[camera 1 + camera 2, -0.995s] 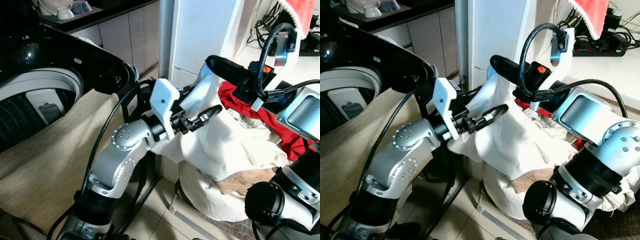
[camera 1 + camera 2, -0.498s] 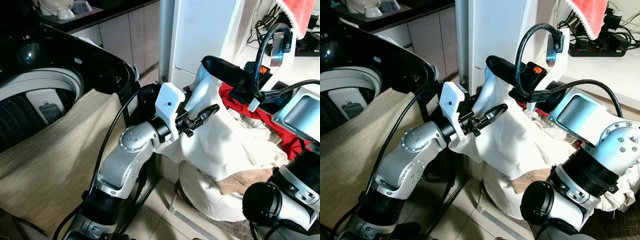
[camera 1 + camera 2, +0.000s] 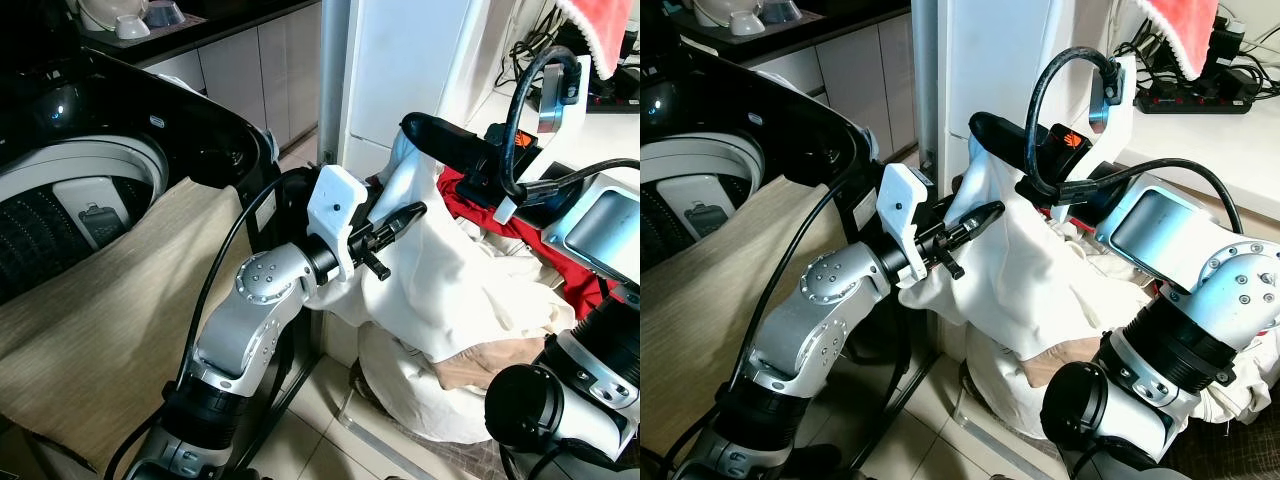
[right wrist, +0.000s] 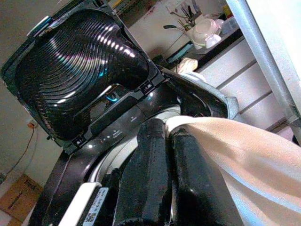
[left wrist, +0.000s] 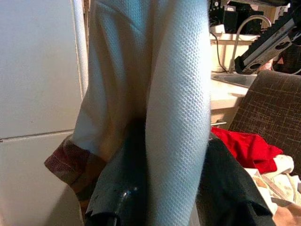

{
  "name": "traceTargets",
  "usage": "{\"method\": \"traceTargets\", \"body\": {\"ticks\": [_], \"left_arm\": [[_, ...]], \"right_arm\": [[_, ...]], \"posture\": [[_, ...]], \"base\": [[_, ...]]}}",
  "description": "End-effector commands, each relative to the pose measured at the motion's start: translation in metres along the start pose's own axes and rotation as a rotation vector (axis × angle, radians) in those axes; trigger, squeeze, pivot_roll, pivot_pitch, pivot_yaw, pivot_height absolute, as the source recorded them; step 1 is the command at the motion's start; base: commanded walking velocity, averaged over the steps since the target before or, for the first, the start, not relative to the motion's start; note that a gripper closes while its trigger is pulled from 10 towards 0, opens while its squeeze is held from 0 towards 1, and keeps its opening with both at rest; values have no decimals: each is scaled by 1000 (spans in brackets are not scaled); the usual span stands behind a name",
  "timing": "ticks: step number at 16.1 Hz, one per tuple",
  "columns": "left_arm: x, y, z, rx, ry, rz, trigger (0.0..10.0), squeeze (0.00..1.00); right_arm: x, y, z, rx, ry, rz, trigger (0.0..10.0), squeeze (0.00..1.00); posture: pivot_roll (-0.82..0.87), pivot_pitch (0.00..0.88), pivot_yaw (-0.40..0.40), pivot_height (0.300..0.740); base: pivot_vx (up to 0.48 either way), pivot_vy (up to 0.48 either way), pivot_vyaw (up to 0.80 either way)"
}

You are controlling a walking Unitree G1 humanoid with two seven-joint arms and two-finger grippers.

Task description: Clothes washing

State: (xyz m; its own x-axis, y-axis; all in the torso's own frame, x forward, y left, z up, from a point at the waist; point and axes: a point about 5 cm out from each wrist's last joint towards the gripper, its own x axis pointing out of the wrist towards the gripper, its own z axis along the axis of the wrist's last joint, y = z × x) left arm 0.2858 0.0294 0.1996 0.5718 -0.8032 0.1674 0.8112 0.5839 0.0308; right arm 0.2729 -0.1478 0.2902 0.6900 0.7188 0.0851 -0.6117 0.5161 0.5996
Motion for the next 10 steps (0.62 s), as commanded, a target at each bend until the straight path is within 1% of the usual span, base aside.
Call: {"method": "traceTargets", "body": {"ticks": [1, 6, 9, 10], "left_arm": [[0, 3, -1, -6, -1, 11, 0, 0], [-1, 4, -1, -7, 1, 11, 0, 0], [-2, 10, 1, -8, -15, 49, 0, 0], [-3, 12, 1, -8, -19, 63, 0, 0]], "right_arm": [[1, 5, 2, -20, 4, 20, 0, 0], [1, 5, 2, -19, 0, 17, 0, 0], [1, 4, 3, -23, -5, 5, 0, 0], [1, 4, 3, -30, -4, -5, 4667, 424]], "posture": [[-114, 0, -14, 740], [-114, 0, -13, 740], [-112, 0, -10, 740], [-112, 0, -9, 740]], "base": [[0, 0, 0], [0, 0, 0], [0, 0, 0], [0, 0, 0]]}}
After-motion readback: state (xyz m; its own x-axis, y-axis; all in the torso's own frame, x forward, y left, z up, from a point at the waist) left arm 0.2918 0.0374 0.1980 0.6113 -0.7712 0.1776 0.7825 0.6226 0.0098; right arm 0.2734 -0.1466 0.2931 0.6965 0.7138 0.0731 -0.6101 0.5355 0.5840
